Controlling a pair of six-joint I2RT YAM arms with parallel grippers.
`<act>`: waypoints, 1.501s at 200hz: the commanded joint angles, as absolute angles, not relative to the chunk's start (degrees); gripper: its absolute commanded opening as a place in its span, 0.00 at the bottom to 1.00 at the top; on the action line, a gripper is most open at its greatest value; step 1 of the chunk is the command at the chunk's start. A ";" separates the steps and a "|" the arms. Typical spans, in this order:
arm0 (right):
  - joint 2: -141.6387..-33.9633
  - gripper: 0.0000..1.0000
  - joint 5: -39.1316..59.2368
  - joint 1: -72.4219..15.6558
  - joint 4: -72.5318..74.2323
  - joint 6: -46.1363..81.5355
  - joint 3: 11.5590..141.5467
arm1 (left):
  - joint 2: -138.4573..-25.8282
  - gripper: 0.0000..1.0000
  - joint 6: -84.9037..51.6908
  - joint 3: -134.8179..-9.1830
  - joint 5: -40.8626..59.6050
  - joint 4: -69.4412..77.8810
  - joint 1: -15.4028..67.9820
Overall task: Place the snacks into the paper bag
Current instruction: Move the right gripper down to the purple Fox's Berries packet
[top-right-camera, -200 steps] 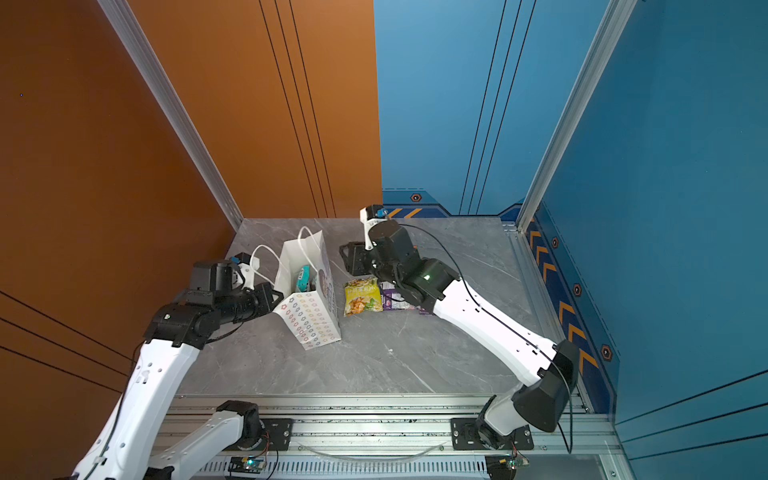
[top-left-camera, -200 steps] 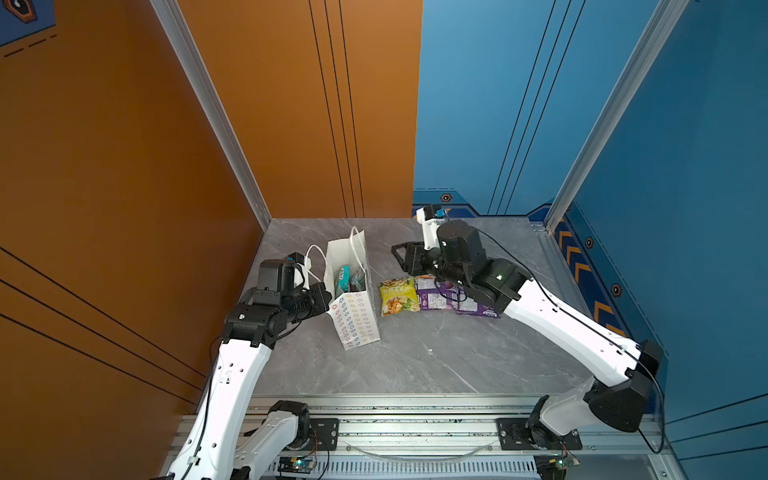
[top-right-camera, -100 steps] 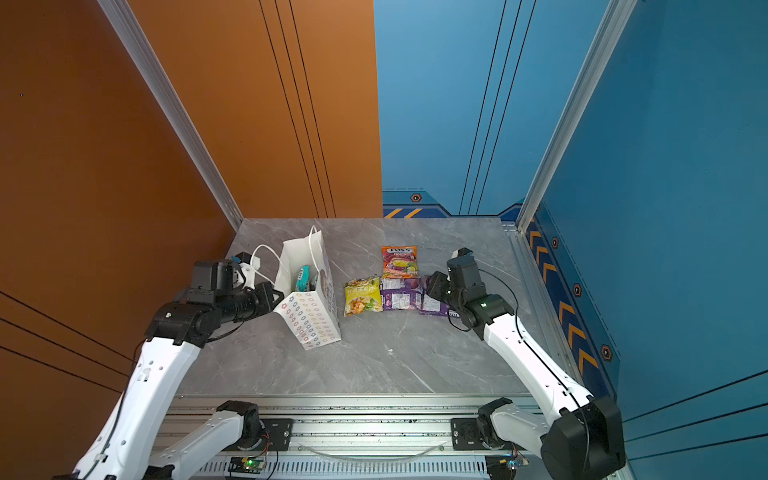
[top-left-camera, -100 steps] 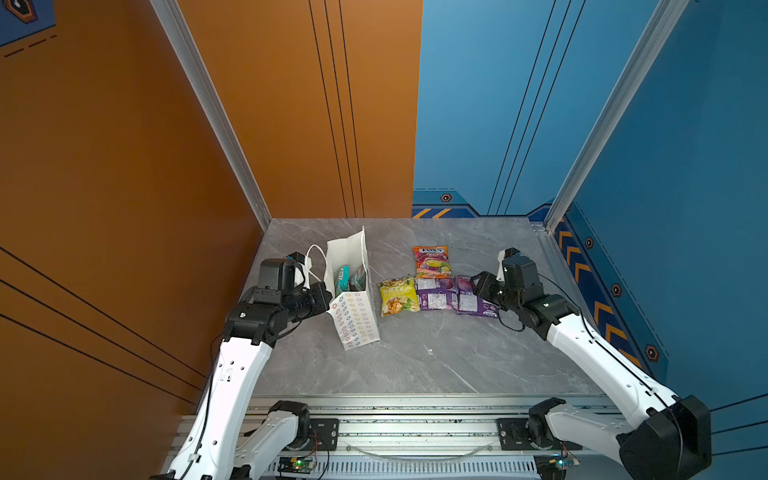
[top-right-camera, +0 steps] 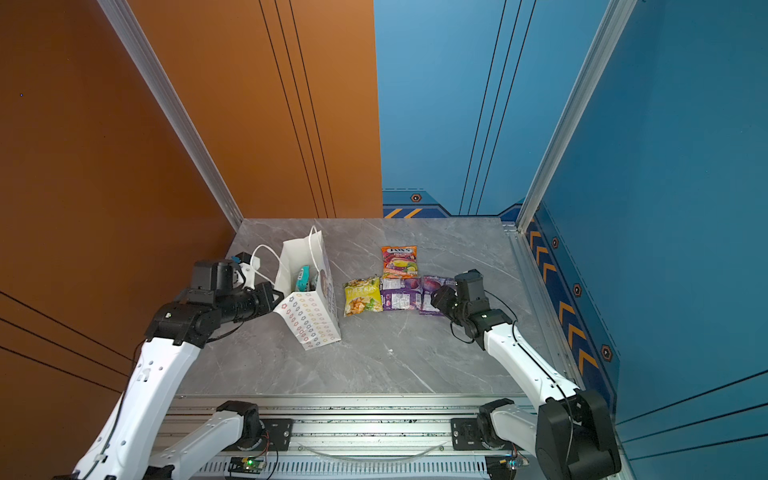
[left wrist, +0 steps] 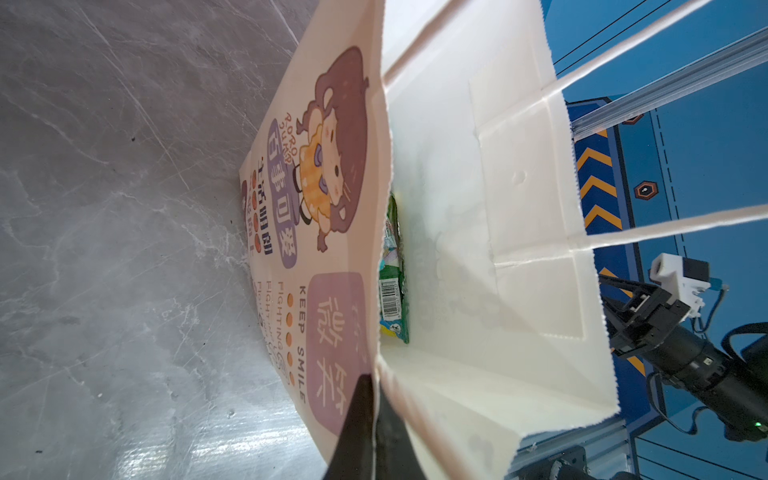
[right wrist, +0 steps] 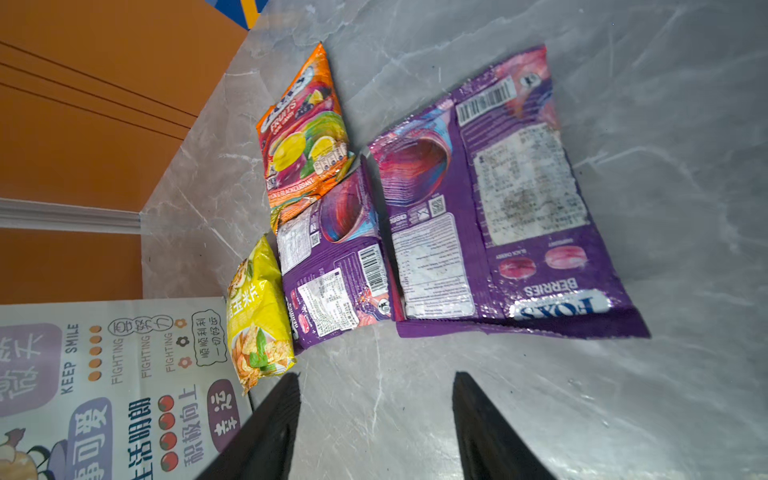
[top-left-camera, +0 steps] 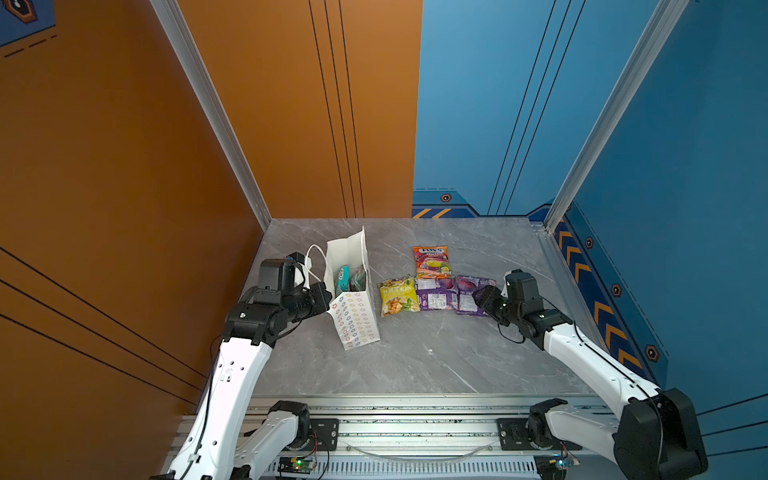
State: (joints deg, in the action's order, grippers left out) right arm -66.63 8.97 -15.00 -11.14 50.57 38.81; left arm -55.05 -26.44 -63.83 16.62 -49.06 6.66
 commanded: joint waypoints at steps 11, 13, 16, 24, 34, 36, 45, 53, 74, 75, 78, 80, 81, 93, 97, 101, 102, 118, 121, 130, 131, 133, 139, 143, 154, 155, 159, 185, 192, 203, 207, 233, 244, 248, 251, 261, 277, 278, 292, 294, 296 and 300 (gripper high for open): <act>-65.56 0.65 7.73 -14.24 -9.04 53.59 36.86 | -54.57 0.06 -26.15 -64.16 16.35 -49.86 6.35; -65.61 0.66 7.71 -14.20 -9.09 53.67 36.83 | -54.64 0.07 -26.16 -64.16 16.39 -49.77 6.33; -65.63 0.67 7.69 -14.22 -9.06 53.84 36.75 | -54.73 0.06 -26.11 -64.16 16.43 -49.84 6.32; -65.58 0.69 7.54 -14.24 -8.89 54.33 36.29 | -54.92 0.07 -26.10 -64.16 16.57 -49.83 6.33; -65.43 0.70 7.43 -14.15 -8.23 55.22 35.43 | -55.04 0.07 -26.10 -64.16 16.69 -49.80 6.38; -65.40 0.70 7.39 -14.11 -8.03 55.40 35.20 | -55.09 0.07 -26.10 -64.16 16.70 -49.74 6.39; -65.20 0.72 7.14 -13.99 -7.37 56.43 34.29 | -55.11 0.07 -26.09 -64.09 16.66 -49.66 6.37; -65.08 0.76 6.73 -13.89 -6.80 57.54 33.35 | -55.04 0.07 -26.10 -64.12 16.59 -49.63 6.31; -64.69 0.83 6.35 -13.49 -4.81 59.72 31.03 | -54.84 0.07 -26.02 -63.99 16.40 -49.67 6.33; -64.64 0.84 6.34 -13.51 -4.69 59.74 30.94 | -54.76 0.07 -26.02 -64.03 16.37 -49.67 6.28; -64.68 0.84 6.26 -13.51 -4.57 59.83 30.78 | -54.76 0.07 -26.02 -64.00 16.43 -49.72 6.31; -64.71 0.84 6.20 -13.46 -4.53 59.91 30.61 | -54.71 0.07 -26.02 -63.99 16.41 -49.72 6.32; -64.74 0.85 6.18 -13.46 -4.55 59.93 30.60 | -54.69 0.07 -26.02 -63.99 16.42 -49.69 6.28; -64.98 0.88 6.02 -13.29 -4.41 60.27 30.17 | -54.77 0.07 -26.02 -63.94 16.43 -49.66 6.28; -65.10 0.88 5.91 -13.22 -4.29 60.29 30.07 | -54.76 0.07 -26.08 -63.94 16.42 -49.70 6.28; -65.19 0.88 6.05 -13.18 -4.18 60.29 29.94 | -54.83 0.07 -26.10 -63.92 16.46 -49.66 6.32; -65.16 0.88 6.01 -13.18 -4.11 60.29 29.95 | -54.84 0.07 -26.10 -63.95 16.45 -49.66 6.33; -65.60 0.86 6.13 -12.83 -3.16 60.67 29.30 | -54.84 0.07 -26.14 -63.96 16.48 -49.68 6.33; -65.69 0.86 6.22 -12.74 -2.91 60.77 29.15 | -54.84 0.07 -26.18 -63.94 16.48 -49.66 6.33; -65.99 0.84 6.36 -12.66 -2.09 61.22 28.71 | -54.76 0.07 -26.17 -63.91 16.52 -49.68 6.33; -66.00 0.83 6.39 -12.66 -1.97 61.28 28.55 | -54.76 0.07 -26.18 -63.90 16.52 -49.67 6.33; -66.07 0.82 6.41 -12.59 -1.74 61.38 28.43 | -54.76 0.07 -26.19 -63.90 16.46 -49.64 6.33; -66.25 0.80 6.59 -12.52 -1.05 61.71 28.04 | -54.71 0.07 -26.19 -63.90 16.59 -49.66 6.33; -66.34 0.79 6.59 -12.41 -0.61 62.00 27.81 | -54.67 0.07 -26.25 -63.87 16.61 -49.68 6.28; -66.68 0.73 6.59 -12.47 0.38 62.84 27.03 | -54.58 0.07 -26.28 -63.82 16.54 -49.69 6.33; -66.69 0.72 6.59 -12.47 0.45 62.89 27.01 | -54.58 0.07 -26.28 -63.86 16.49 -49.73 6.33; -66.83 0.70 6.64 -12.48 0.92 63.15 26.90 | -54.58 0.07 -26.27 -63.84 16.50 -49.67 6.31; -67.91 0.66 7.33 -12.41 2.82 64.66 25.61 | -54.49 0.07 -26.36 -63.87 16.52 -49.71 6.32; -68.20 0.66 7.53 -12.43 3.34 64.90 25.42 | -54.49 0.07 -26.37 -63.82 16.46 -49.66 6.33; -68.83 0.66 7.82 -12.48 4.08 65.20 25.15 | -54.60 0.07 -26.36 -63.76 16.47 -49.68 6.26; -68.97 0.66 7.89 -12.48 4.26 65.29 25.14 | -54.58 0.07 -26.44 -63.79 16.45 -49.66 6.32; -70.30 0.66 7.99 -12.42 5.81 65.54 24.87 | -54.60 0.07 -26.38 -63.82 16.57 -49.69 6.33; -71.02 0.65 8.02 -12.48 6.51 65.65 24.87 | -54.58 0.07 -26.45 -63.86 16.49 -49.67 6.31; -71.23 0.65 8.04 -12.40 6.73 65.64 24.87 | -54.58 0.07 -26.46 -63.82 16.44 -49.71 6.33; -71.46 0.65 8.05 -12.47 6.89 65.72 24.87 | -54.58 0.07 -26.41 -63.85 16.51 -49.70 6.33; -72.18 0.65 7.98 -12.46 7.52 65.81 24.97 | -54.58 0.07 -26.41 -63.81 16.51 -49.70 6.33; -73.40 0.63 8.06 -12.44 8.68 65.91 25.13 | -54.58 0.07 -26.46 -63.86 16.40 -49.66 6.33; -73.48 0.63 8.03 -12.46 8.73 65.92 25.13 | -54.58 0.07 -26.46 -63.88 16.42 -49.66 6.33; -74.98 0.61 8.31 -12.42 9.92 66.07 25.25 | -54.67 0.07 -26.44 -63.79 16.43 -49.64 6.33; -75.17 0.60 8.34 -12.47 10.10 66.09 25.30 | -54.73 0.07 -26.41 -63.80 16.39 -49.70 6.30; -75.44 0.60 8.28 -12.48 10.28 66.14 25.31 | -54.79 0.07 -26.44 -63.76 16.40 -49.69 6.32; -75.76 0.59 8.35 -12.48 10.65 66.24 25.27 | -54.74 0.07 -26.42 -63.86 16.42 -49.68 6.33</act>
State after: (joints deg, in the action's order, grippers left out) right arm -73.69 7.75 -12.73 7.51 65.10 25.63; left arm -55.02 -26.46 -63.83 16.62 -49.06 6.63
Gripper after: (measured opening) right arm 0.610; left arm 0.069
